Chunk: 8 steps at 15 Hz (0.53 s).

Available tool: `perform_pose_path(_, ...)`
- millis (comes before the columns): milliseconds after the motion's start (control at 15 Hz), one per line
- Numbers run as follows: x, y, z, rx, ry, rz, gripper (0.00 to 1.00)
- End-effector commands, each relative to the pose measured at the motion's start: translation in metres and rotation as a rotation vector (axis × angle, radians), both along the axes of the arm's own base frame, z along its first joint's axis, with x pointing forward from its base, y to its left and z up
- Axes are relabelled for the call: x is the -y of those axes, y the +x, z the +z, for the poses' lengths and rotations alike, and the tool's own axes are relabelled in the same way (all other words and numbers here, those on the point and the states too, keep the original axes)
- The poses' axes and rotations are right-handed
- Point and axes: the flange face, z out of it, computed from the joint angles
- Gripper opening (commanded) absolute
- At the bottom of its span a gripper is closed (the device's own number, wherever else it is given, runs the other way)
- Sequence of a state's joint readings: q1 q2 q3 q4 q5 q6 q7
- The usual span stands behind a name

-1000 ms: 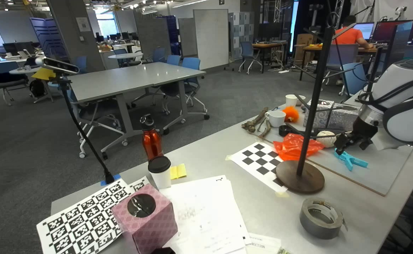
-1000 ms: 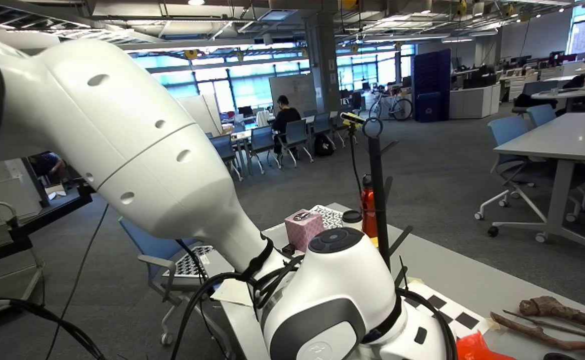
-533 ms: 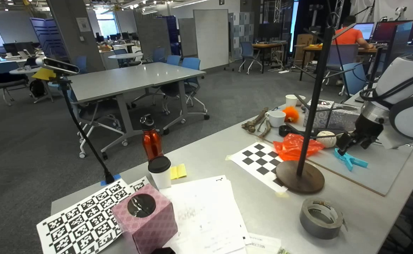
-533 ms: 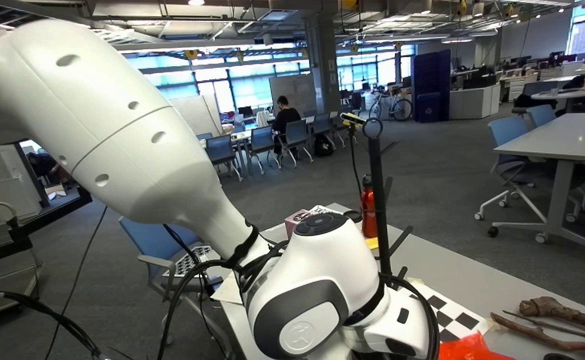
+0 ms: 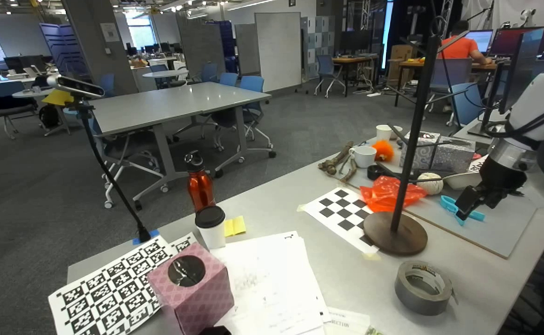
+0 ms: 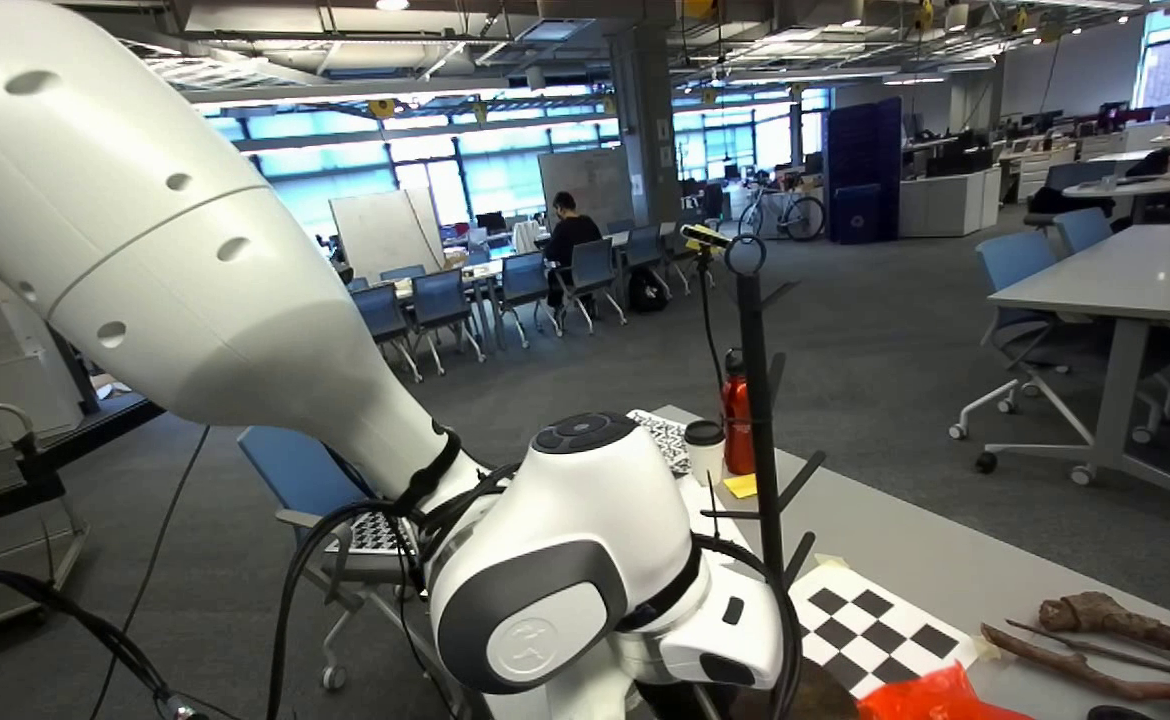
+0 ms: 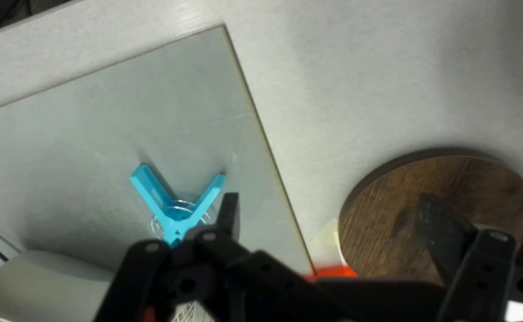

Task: Place the peg on the table, hang the gray masking tape on the stand, then put it on the table

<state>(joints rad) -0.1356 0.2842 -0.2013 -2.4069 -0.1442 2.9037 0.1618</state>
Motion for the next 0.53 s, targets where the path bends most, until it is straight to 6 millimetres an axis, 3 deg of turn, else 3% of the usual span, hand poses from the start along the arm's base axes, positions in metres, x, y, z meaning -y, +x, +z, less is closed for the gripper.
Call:
perform_pose_path(0, -0.026, -0.009, 0.018, -0.001, 0.035, 0.061, 1.00)
perform_pose_path(467, -0.067, -0.001, 0.025, 0.025, 0.107, 0.147, 1.00)
